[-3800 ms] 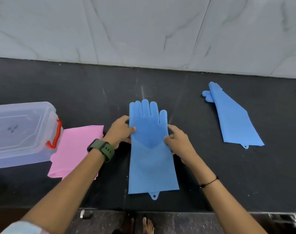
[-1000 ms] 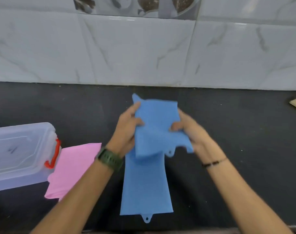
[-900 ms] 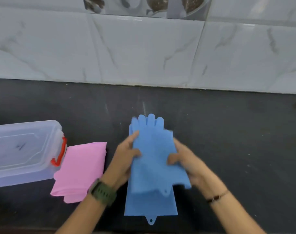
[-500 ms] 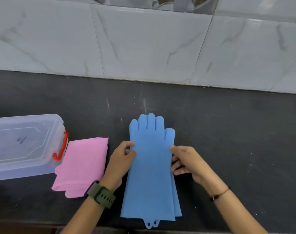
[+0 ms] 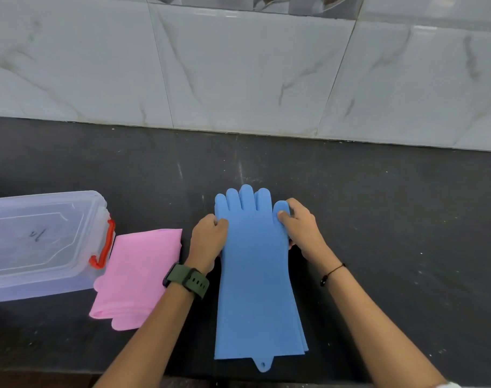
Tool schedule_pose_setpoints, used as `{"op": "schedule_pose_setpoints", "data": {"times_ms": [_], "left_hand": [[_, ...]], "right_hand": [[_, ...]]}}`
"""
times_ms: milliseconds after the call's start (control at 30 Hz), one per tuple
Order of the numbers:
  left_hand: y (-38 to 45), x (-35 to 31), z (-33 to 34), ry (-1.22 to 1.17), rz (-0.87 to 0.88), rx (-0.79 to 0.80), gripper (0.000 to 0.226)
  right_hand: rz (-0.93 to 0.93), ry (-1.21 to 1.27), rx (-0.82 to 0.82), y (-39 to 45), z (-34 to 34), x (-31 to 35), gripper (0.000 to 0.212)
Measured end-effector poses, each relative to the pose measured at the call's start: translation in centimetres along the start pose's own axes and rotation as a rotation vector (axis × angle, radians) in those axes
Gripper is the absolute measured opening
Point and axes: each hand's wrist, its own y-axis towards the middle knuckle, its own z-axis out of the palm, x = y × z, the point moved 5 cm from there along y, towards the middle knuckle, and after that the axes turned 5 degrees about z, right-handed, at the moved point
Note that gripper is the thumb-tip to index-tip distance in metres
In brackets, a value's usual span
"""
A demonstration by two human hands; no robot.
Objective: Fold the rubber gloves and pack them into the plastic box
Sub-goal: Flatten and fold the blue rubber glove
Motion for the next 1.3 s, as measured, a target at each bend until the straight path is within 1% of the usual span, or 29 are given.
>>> {"op": "schedule_pose_setpoints", "data": {"times_ms": [67,133,233,300,333,400,500,600,667,700,767,867,933,1033,1133,1200,1300], "left_hand": [[-0.5,0.2,0.1,-0.107,-0.004,-0.040,0.029],[-1.0,0.4,0.1,-0.110,0.010,-0.080,0.030],[-0.9,0.3,0.1,0.037,0.046,-0.076,0.026],[-0.8,0.1,0.3,0.133,0.054,-0.033,0.018],[-0.8,0.1,0.4,0.171,0.055,-0.012,0.012],[-1.1,-0.1,0.4,0.220,0.062,0.019,0.008],[-2.1,-0.3,0.0,0.246,0.095,0.054,0.027],[-3.7,0.3,-1.0,0.267,0.119,0.079,0.050],[-5.3,1.1,-1.8,0.335,0.123,0.119,0.059],[-6.3,1.7,-2.1,0.380,0.126,0.146,0.059],[-8.3,2.6,-2.3,0.480,0.157,0.195,0.050],[-11.1,3.7,-2.3,0.579,0.201,0.238,0.036],[-12.2,3.9,-2.3,0.582,0.198,0.233,0.032],[-12.7,3.7,-2.2,0.519,0.170,0.225,0.026],[-12.8,3.3,-2.0,0.491,0.175,0.212,0.030],[-12.9,3.5,-1.8,0.520,0.165,0.218,0.039],[-13.0,3.8,-2.0,0.574,0.164,0.212,0.044]], "right_hand": [[0.018,-0.011,-0.009,0.3,0.1,-0.1,0.020],[0.044,-0.033,-0.030,0.6,0.3,-0.3,0.023],[0.097,-0.121,-0.043,0.9,0.4,-0.5,0.021],[0.125,-0.226,-0.019,0.9,0.4,-0.2,0.009],[0.124,-0.297,-0.021,0.9,0.3,0.1,0.010],[0.104,-0.433,-0.053,0.6,0.0,0.6,0.020],[0.080,-0.498,-0.074,-0.9,-0.5,0.9,0.033],[0.091,-0.479,-0.009,-4.2,-0.9,-0.4,0.047],[0.104,-0.486,0.042,-7.2,-1.1,-1.7,0.050],[0.116,-0.476,0.071,-8.7,-1.1,-2.3,0.048],[0.140,-0.439,0.117,-11.5,-1.1,-3.2,0.039],[0.162,-0.418,0.126,-14.1,-0.9,-3.9,0.031],[0.155,-0.418,0.096,-14.6,-0.8,-4.2,0.027],[0.160,-0.372,0.020,-14.7,-1.0,-4.0,0.016],[0.172,-0.357,-0.051,-14.9,-1.2,-3.8,0.013],[0.142,-0.441,-0.088,-15.1,-1.1,-3.7,0.015],[0.114,-0.582,-0.077,-15.2,-0.6,-3.8,0.017]]}}
